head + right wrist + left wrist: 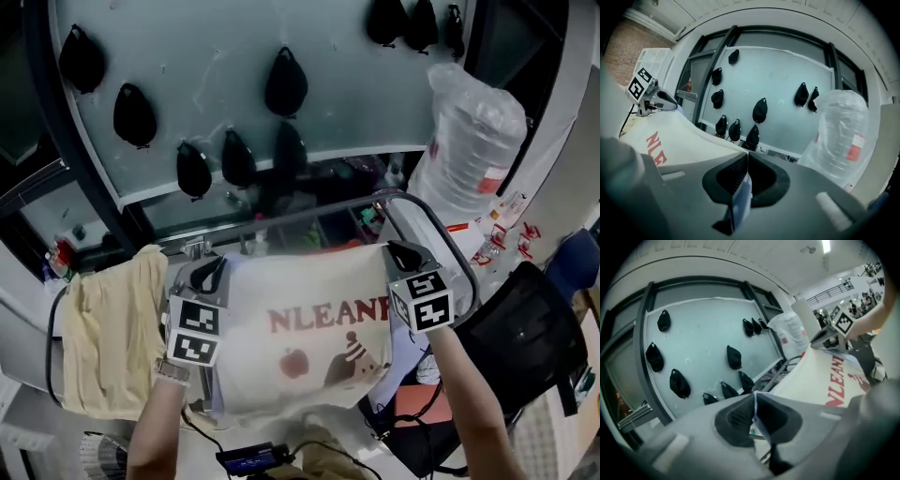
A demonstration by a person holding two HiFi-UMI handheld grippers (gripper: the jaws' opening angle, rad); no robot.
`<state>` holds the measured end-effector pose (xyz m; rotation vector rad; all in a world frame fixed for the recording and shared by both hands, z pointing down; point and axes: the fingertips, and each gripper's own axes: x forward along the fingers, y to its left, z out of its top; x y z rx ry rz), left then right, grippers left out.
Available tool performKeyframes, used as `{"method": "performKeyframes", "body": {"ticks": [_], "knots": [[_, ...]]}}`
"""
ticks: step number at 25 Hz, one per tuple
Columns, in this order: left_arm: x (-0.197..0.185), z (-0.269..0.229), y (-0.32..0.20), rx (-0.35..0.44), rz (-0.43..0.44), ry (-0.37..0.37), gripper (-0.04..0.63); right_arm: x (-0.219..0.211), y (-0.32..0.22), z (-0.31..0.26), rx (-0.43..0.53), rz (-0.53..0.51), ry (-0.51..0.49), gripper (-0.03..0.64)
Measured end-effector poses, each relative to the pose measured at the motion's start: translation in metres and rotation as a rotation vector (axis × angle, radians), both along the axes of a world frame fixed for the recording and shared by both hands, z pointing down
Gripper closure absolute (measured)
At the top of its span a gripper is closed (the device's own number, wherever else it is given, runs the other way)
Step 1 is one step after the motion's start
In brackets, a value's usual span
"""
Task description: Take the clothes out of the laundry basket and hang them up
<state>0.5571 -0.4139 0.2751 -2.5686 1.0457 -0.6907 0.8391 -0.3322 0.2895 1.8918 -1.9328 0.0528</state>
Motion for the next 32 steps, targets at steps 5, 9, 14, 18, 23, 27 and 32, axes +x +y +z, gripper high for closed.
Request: {"method": "performKeyframes", "body": {"ticks": [5,9,14,18,23,27,32], "knots": [[0.006,0.009,-0.05,-0.016,-0.071,-0.016,0.584,0.01,-0.059,0.012,-0.023,-0.059,-0.01,0.606],[0.009,0.018,-0.093,-0.035,-0.122,-0.018,0.584,0.015,-0.108,0.021,-0.044,-0.095,-0.005,0.606],[0.008,0.032,-0.143,-0.062,-0.189,0.01,0.584,0.019,-0.167,0.038,-0.077,-0.128,0.023,0.606],[0.005,0.043,-0.181,-0.065,-0.243,0.006,0.584,0.018,-0.209,0.048,-0.091,-0.155,0.035,0.606],[0.009,0.055,-0.218,-0.078,-0.286,0.017,0.583,0.024,-0.249,0.059,-0.097,-0.148,0.042,0.606],[0.009,0.086,-0.229,-0.158,-0.324,0.022,0.581,0.021,-0.263,0.083,-0.15,-0.162,0.043,0.606],[0.014,0.124,-0.223,-0.208,-0.316,-0.033,0.574,0.014,-0.259,0.109,-0.201,-0.192,0.047,0.606]]}}
